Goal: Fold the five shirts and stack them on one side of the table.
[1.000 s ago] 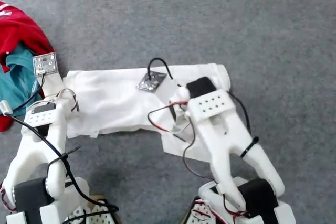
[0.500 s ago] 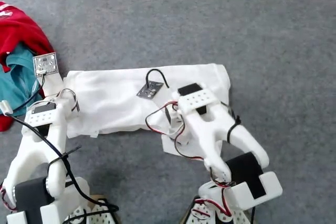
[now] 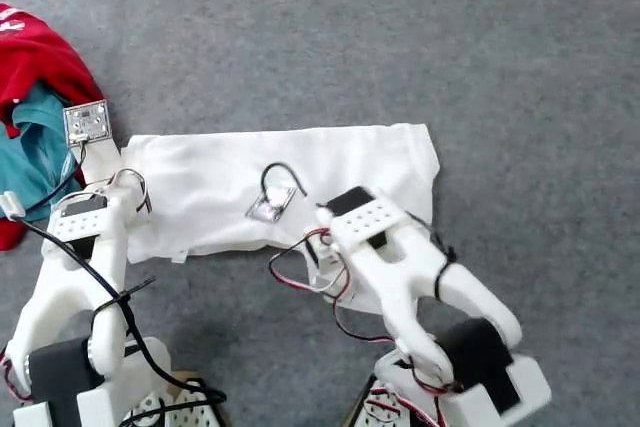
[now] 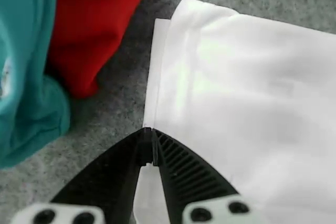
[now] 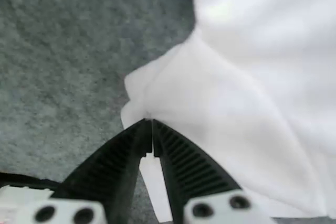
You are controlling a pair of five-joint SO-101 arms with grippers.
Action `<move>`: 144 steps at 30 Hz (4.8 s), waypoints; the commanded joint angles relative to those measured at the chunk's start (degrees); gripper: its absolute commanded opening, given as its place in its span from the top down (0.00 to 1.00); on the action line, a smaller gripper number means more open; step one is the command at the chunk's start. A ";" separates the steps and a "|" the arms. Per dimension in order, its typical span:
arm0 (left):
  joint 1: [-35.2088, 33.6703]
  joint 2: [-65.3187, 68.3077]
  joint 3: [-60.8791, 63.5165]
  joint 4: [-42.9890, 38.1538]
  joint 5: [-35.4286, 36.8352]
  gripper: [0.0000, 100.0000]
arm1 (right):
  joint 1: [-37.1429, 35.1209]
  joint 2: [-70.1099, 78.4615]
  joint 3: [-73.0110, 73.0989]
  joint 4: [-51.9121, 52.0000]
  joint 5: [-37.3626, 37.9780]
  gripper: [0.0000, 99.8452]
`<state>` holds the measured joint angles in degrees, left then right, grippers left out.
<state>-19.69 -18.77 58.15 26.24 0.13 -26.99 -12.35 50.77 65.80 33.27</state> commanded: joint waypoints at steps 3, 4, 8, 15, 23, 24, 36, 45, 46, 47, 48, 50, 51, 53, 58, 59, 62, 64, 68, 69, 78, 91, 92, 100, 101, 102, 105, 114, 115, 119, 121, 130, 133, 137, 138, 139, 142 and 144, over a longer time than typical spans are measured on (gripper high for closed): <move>-0.31 -0.79 -1.80 -0.44 0.26 0.97 | 4.57 -7.78 -2.15 2.02 0.79 0.98; -0.31 -0.79 -1.80 -0.44 0.26 0.97 | 5.54 -8.84 -2.86 2.20 0.79 0.98; -0.31 -0.79 -1.71 -0.44 0.26 0.97 | 5.19 -11.12 -4.79 2.81 0.53 0.98; -0.31 -0.79 -1.63 -0.44 0.26 0.97 | 7.74 -8.48 -1.54 -3.43 0.79 0.98; -0.22 -3.16 -8.40 7.82 0.26 0.97 | 29.71 -6.11 -20.00 0.53 10.02 0.98; -0.22 -3.60 -11.82 11.25 0.26 0.97 | 30.68 -4.88 -23.34 0.53 10.11 0.98; 8.48 15.12 -24.66 1.49 1.14 0.97 | 31.30 30.99 -50.77 -6.77 -0.79 0.98; 4.09 31.12 -38.20 10.20 0.88 0.97 | 37.01 45.14 -58.86 -7.30 -0.53 0.98; 3.91 31.82 -38.90 10.37 -0.26 0.97 | 37.71 45.41 -59.03 -7.38 -0.35 0.98; 3.74 32.70 -39.08 10.11 -1.05 0.97 | 38.15 45.67 -59.21 -7.30 -0.35 0.98; 2.95 33.14 -39.25 10.11 -1.41 0.97 | 38.33 45.67 -59.21 -7.21 -0.18 0.98; 1.89 33.67 -39.87 10.11 -1.49 0.97 | 38.07 45.67 -58.95 -6.86 1.32 0.98; 1.54 33.58 -40.31 10.11 -1.49 0.97 | 37.89 45.58 -58.86 -6.59 1.41 0.98; 1.01 33.32 -41.45 10.29 -1.49 0.97 | 36.84 45.14 -59.47 -4.22 1.58 0.98; 2.24 26.37 -46.11 16.09 -1.49 0.97 | 34.02 37.67 -59.65 0.79 1.32 0.98; 2.95 24.18 -46.99 18.73 -1.49 0.97 | 33.93 35.65 -59.65 1.58 1.32 0.98; 5.41 16.79 -47.78 26.73 -1.23 0.97 | 34.29 30.37 -59.65 2.29 1.23 0.98; 7.16 12.13 -45.41 31.12 -1.05 0.97 | 35.25 28.26 -59.56 2.37 1.23 0.98; 9.19 3.25 -32.40 32.88 -1.05 0.97 | 37.10 27.91 -57.10 -1.49 1.23 0.98; 9.27 0.88 -28.18 31.74 -1.05 0.97 | 37.54 28.53 -55.87 -3.43 1.23 0.98; 9.98 -5.54 -3.47 20.13 -1.14 0.97 | 37.98 37.58 -53.41 -13.54 1.49 0.98; -3.03 3.52 -3.82 23.65 -11.08 0.97 | 40.88 50.51 -65.63 -10.29 4.84 0.98; -3.56 3.52 -4.00 23.65 -11.78 0.97 | 40.97 50.51 -65.80 -10.20 4.92 0.98; 7.25 3.43 -14.11 26.20 -8.97 0.97 | 40.79 49.71 -66.59 -7.74 6.33 0.98; 9.10 3.43 -16.92 28.04 -8.00 0.97 | 40.88 48.48 -66.95 -6.86 6.24 0.98; 11.03 3.43 -19.91 29.80 -7.30 0.97 | 40.97 46.90 -67.03 -6.07 6.15 0.98; 14.81 3.43 -29.32 34.81 -6.68 0.97 | 41.05 41.54 -66.51 -4.40 6.07 0.98; 11.21 6.51 -42.15 30.24 -6.86 0.97 | 39.38 29.49 -54.20 -9.58 4.31 0.98; 10.15 8.44 -40.84 26.99 -6.77 0.97 | 38.51 28.70 -52.53 -10.46 4.40 0.98; 7.52 21.63 -39.08 17.67 -8.97 0.97 | 32.88 28.18 -47.34 -13.71 4.31 0.98; 6.64 29.27 -42.15 17.05 -8.62 0.97 | 31.47 28.70 -45.49 -16.09 4.22 0.98; 3.47 48.97 -63.60 30.15 -7.38 0.97 | 38.24 38.02 -48.92 -17.05 8.09 0.98; 2.95 50.02 -64.57 30.24 -7.38 0.97 | 39.82 42.24 -52.35 -14.33 8.62 0.98; 2.77 49.58 -64.66 29.98 -5.71 0.97 | 40.00 43.03 -57.63 -9.41 8.53 0.98; 2.33 49.49 -64.57 29.10 -5.27 0.97 | 40.00 42.86 -58.24 -8.97 8.44 0.98; 1.80 49.41 -64.57 28.57 -4.57 0.97 | 40.00 42.59 -58.33 -8.97 8.44 0.98; 0.66 46.77 -64.66 28.48 -2.29 0.97 | 40.79 40.84 -58.68 -7.47 8.44 0.98; 0.84 43.52 -63.96 28.66 -2.20 0.97 | 41.49 37.58 -58.68 -5.98 8.44 0.98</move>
<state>-16.26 29.05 -4.53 56.22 -3.21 12.66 30.55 -4.88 58.24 41.27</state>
